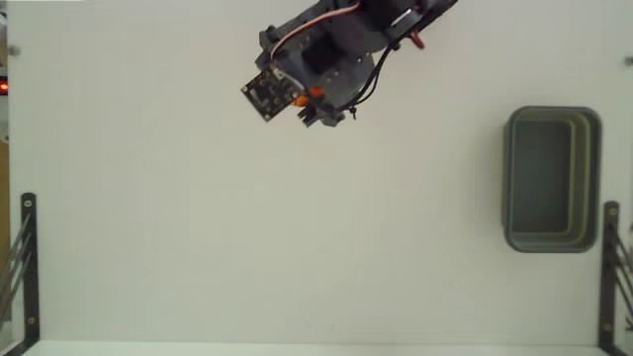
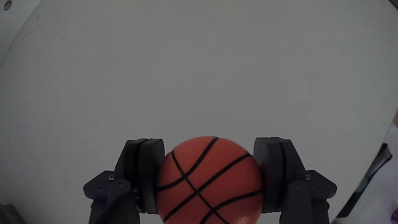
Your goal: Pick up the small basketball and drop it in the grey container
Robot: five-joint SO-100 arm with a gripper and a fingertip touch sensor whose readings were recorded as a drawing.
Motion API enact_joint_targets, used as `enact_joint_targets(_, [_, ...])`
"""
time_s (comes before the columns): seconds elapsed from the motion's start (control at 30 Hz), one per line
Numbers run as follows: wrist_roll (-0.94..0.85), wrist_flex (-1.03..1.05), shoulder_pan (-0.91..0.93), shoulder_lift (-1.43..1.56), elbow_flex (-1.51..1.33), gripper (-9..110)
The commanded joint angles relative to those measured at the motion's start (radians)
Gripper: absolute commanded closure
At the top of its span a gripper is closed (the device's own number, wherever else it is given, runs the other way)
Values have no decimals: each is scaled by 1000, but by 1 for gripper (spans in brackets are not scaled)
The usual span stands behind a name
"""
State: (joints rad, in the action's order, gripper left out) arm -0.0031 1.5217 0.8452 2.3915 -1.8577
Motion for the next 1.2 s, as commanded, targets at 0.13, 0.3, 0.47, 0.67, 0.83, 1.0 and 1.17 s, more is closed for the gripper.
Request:
enact_joint_targets(0.13, [3,51,3,-22,112,19])
enact_joint_targets(0.3, [3,56,3,-27,121,19])
enact_joint_targets(0.47, [3,56,3,-27,121,19])
enact_joint_targets(0.67, [3,55,-8,-32,126,19])
enact_joint_targets(0.83, [3,52,-44,-50,140,19])
enact_joint_targets(1.0, [3,45,-106,-81,164,19])
enact_joint_targets(1.17, [3,37,-183,-119,194,19])
